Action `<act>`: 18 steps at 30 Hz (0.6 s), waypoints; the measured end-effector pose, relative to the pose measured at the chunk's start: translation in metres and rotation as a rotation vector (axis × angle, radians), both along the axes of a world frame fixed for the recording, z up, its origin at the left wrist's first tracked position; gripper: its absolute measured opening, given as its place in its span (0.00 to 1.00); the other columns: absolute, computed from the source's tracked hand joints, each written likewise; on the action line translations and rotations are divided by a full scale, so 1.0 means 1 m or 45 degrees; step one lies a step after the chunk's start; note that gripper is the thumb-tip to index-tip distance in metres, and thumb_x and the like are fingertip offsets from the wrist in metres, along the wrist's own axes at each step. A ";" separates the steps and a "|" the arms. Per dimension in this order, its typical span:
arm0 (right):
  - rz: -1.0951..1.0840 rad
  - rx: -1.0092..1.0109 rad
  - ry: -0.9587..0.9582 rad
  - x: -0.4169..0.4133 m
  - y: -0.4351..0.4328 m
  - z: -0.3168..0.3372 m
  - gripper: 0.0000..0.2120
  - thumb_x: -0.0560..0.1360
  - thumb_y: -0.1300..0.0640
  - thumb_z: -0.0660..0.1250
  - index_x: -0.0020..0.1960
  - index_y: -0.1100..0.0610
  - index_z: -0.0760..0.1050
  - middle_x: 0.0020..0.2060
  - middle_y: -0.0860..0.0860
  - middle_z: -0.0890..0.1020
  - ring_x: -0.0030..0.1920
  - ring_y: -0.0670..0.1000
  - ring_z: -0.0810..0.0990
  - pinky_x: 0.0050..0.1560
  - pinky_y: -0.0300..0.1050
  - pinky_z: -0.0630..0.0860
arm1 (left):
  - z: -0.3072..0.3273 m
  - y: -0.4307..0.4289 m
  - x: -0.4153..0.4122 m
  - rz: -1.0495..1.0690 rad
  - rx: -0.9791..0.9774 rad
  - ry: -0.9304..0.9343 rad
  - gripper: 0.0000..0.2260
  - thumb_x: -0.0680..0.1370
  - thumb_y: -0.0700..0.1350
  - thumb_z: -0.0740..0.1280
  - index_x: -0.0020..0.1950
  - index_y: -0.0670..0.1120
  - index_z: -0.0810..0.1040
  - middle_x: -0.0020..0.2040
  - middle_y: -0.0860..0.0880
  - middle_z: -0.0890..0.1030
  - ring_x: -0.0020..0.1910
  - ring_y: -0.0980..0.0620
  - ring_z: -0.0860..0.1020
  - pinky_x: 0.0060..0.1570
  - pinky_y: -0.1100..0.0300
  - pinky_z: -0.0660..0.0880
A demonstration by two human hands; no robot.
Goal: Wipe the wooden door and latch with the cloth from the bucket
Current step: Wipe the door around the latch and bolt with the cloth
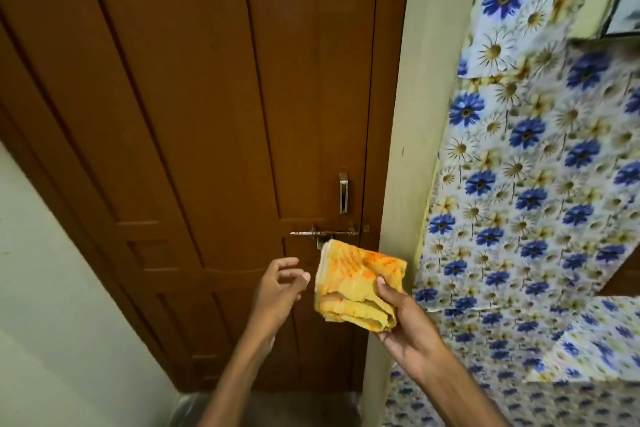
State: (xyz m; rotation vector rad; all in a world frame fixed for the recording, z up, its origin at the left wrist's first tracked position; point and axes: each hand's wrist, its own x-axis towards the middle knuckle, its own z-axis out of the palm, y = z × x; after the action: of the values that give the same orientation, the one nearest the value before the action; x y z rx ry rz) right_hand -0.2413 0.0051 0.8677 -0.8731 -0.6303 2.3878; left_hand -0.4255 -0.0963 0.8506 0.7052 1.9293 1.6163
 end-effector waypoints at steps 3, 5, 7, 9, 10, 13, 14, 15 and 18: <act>-0.179 0.020 -0.002 -0.023 0.011 -0.012 0.18 0.79 0.61 0.64 0.68 0.58 0.73 0.56 0.58 0.85 0.56 0.58 0.83 0.45 0.53 0.85 | -0.006 0.021 -0.025 0.012 -0.096 0.151 0.12 0.81 0.46 0.71 0.64 0.50 0.77 0.57 0.53 0.81 0.55 0.52 0.81 0.45 0.62 0.77; -0.296 0.217 -0.075 -0.040 0.019 -0.006 0.16 0.80 0.60 0.64 0.66 0.53 0.75 0.55 0.54 0.85 0.56 0.55 0.83 0.51 0.52 0.83 | -0.007 0.037 -0.043 0.011 -0.140 0.297 0.12 0.81 0.45 0.70 0.64 0.50 0.77 0.59 0.53 0.79 0.54 0.55 0.80 0.41 0.67 0.74; -0.427 0.532 -0.169 -0.057 0.029 0.013 0.13 0.80 0.60 0.63 0.61 0.47 0.77 0.55 0.49 0.84 0.56 0.50 0.83 0.56 0.52 0.79 | 0.001 0.053 -0.062 0.007 -0.160 0.460 0.11 0.82 0.45 0.70 0.64 0.51 0.77 0.62 0.52 0.78 0.51 0.60 0.79 0.40 0.70 0.72; -0.597 0.923 -0.346 -0.078 0.041 0.030 0.13 0.80 0.61 0.63 0.58 0.46 0.78 0.52 0.48 0.83 0.52 0.45 0.81 0.53 0.46 0.79 | 0.013 0.071 -0.081 0.023 -0.182 0.626 0.13 0.82 0.44 0.69 0.66 0.49 0.77 0.65 0.50 0.76 0.51 0.61 0.78 0.46 0.68 0.74; -0.686 1.152 -0.456 -0.089 0.050 0.035 0.13 0.81 0.63 0.62 0.59 0.50 0.79 0.52 0.50 0.83 0.50 0.45 0.81 0.51 0.46 0.79 | 0.019 0.081 -0.090 0.032 -0.181 0.734 0.14 0.82 0.44 0.69 0.67 0.47 0.76 0.66 0.49 0.74 0.52 0.58 0.78 0.50 0.69 0.74; -0.797 1.866 -0.715 -0.131 0.086 0.032 0.28 0.74 0.72 0.60 0.73 0.56 0.70 0.70 0.55 0.74 0.71 0.52 0.72 0.68 0.47 0.73 | 0.033 0.112 -0.123 0.056 -0.138 1.129 0.17 0.82 0.44 0.69 0.70 0.45 0.74 0.70 0.46 0.71 0.60 0.52 0.77 0.57 0.68 0.75; -0.768 2.034 -0.807 -0.147 0.099 0.025 0.34 0.73 0.74 0.62 0.76 0.55 0.66 0.76 0.53 0.67 0.77 0.51 0.63 0.74 0.46 0.66 | 0.033 0.122 -0.136 0.059 -0.133 1.304 0.18 0.82 0.45 0.69 0.71 0.45 0.74 0.72 0.44 0.70 0.66 0.48 0.75 0.63 0.58 0.76; -0.712 2.139 -0.920 -0.163 0.112 0.015 0.38 0.71 0.76 0.64 0.77 0.53 0.64 0.78 0.50 0.62 0.79 0.50 0.57 0.76 0.48 0.62 | 0.032 0.132 -0.149 0.062 -0.136 1.482 0.20 0.82 0.45 0.69 0.73 0.45 0.73 0.75 0.43 0.68 0.73 0.44 0.69 0.69 0.49 0.73; -0.473 2.274 -1.269 -0.201 0.137 -0.020 0.45 0.71 0.76 0.66 0.80 0.48 0.54 0.81 0.46 0.50 0.81 0.52 0.47 0.73 0.53 0.68 | 0.028 0.155 -0.184 0.013 -0.212 1.894 0.26 0.82 0.47 0.67 0.80 0.46 0.67 0.82 0.43 0.58 0.82 0.42 0.53 0.77 0.41 0.59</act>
State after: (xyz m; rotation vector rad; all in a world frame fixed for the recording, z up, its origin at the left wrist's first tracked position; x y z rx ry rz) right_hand -0.4425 0.1421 0.8476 -0.9363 -2.0843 0.2552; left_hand -0.6090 0.0591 0.8789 2.1965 2.8628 0.8011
